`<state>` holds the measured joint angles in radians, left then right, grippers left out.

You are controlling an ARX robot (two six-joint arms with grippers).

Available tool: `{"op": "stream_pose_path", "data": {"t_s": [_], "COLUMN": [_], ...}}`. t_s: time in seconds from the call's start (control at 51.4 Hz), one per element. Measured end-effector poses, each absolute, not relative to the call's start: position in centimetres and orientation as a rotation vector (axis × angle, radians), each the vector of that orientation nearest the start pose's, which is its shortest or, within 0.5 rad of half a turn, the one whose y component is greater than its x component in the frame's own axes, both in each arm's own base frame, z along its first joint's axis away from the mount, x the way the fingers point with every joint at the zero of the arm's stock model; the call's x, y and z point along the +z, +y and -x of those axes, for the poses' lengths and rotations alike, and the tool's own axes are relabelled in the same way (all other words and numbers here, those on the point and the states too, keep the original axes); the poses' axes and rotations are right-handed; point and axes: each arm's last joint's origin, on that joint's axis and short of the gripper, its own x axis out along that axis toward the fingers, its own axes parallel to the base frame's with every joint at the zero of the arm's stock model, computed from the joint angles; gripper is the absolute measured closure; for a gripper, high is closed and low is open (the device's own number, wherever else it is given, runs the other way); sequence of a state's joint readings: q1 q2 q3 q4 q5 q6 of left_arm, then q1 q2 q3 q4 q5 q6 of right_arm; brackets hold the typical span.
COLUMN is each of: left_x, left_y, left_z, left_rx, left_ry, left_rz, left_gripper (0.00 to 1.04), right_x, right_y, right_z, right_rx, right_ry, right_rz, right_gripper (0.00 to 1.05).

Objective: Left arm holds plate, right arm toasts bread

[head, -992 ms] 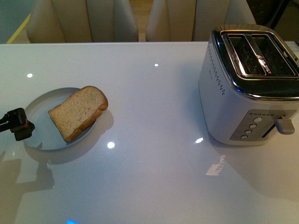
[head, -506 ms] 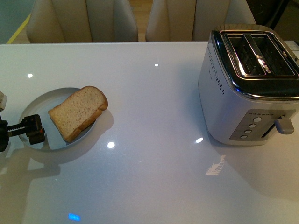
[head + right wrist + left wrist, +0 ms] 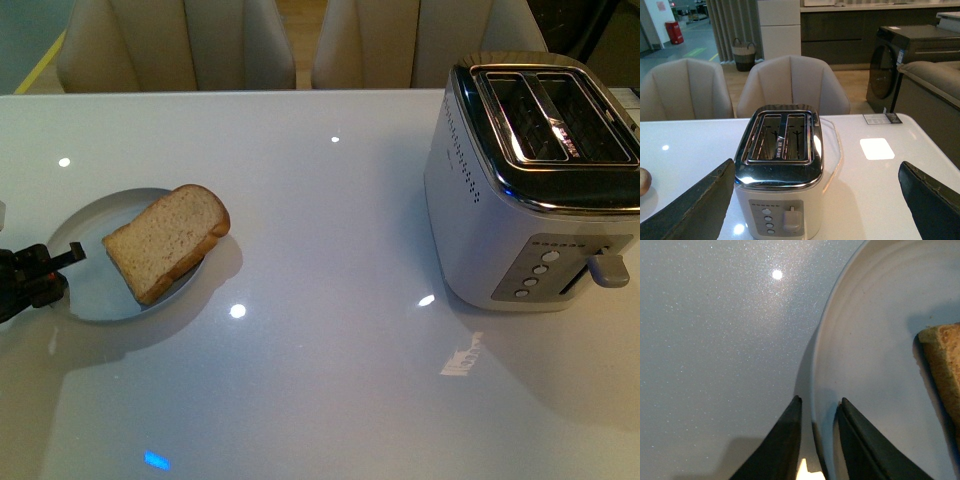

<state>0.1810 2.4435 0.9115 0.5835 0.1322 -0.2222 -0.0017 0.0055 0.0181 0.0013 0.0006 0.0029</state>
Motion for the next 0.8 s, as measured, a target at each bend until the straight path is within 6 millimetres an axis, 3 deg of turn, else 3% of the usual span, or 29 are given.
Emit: {"op": "stream_pose_path", "data": {"t_s": [0.175,0.389,0.603,0.798], "left_x": [-4.6,-4.4,-3.6,0.4], "left_y": [6.6,7.5,8.0,8.4], "left_z": [-34.3,-34.0,-32.0,-29.9], "left_rx": [0.187,0.219,0.254,0.253], "left_ry": [0.931,0.926,0.939,0.925], "left_rz": [0.484,0.585,0.638,0.680], "left_gripper": [1.02,1.02,1.02,1.02], "right_x": [16.9,16.9,16.9,16.9], "right_y": [0.0,0.0,0.0,0.0], "right_z": [-9.7,-9.7,-9.7,-9.7], "right_rx": [-0.002,-0.002,-0.002,-0.002], "right_ry": [-0.014,-0.014,-0.014,-0.014], "right_rz": [-0.003,-0.003,-0.002,-0.003], "right_gripper": [0.09,0.09,0.09,0.09]}}
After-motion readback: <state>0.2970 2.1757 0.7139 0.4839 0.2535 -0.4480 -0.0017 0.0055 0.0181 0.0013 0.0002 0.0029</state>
